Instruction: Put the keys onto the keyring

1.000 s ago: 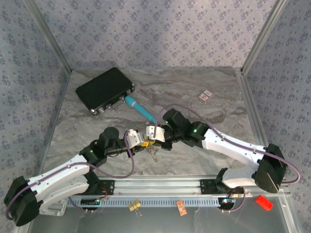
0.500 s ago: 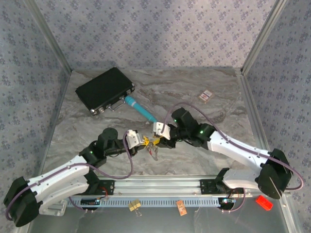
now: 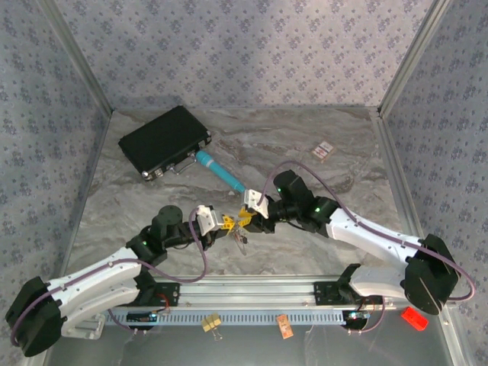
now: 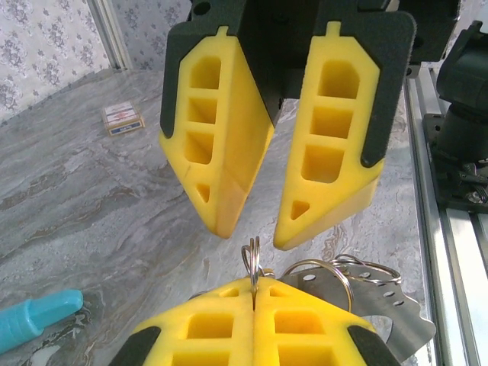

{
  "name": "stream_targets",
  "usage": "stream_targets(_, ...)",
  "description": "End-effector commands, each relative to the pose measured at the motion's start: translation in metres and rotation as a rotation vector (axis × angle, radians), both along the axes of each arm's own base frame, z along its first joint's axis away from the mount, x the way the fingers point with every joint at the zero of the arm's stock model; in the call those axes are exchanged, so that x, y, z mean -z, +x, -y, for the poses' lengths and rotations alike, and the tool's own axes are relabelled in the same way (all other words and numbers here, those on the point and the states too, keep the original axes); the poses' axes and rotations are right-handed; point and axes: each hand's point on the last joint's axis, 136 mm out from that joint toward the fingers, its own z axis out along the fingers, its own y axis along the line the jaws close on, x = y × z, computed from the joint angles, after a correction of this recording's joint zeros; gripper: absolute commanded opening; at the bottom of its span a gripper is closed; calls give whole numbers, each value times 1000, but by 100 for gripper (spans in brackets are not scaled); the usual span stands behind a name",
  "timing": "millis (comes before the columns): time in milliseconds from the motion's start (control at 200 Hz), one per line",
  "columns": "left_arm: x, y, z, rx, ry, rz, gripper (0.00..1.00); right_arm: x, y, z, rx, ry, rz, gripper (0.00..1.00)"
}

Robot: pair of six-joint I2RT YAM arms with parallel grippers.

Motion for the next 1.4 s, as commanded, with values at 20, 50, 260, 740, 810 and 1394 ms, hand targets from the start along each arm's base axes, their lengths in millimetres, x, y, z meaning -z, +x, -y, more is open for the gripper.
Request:
stream_targets(20, -21, -5, 4, 32, -77, 36, 0, -5, -1, -6, -28, 29, -21, 25)
stream_targets(50, -22, -5, 4, 32, -77, 36, 0, -5, -1, -7, -29, 30, -21, 23)
stream_targets(260, -23, -5, 4, 30, -86, 32, 0, -8, 0, -9, -36, 35, -18, 2)
stream_targets(740, -14, 5, -3, -19, 50, 44, 27, -3, 0, -2, -20, -192, 135, 0)
stream_targets(810, -16, 5, -2, -13, 47, 48, 24, -5, 0, -4, -26, -205, 151, 0)
stream_targets(1394, -14, 1, 2, 22, 56, 53, 0, -18, -12, -16, -71, -168, 167, 0)
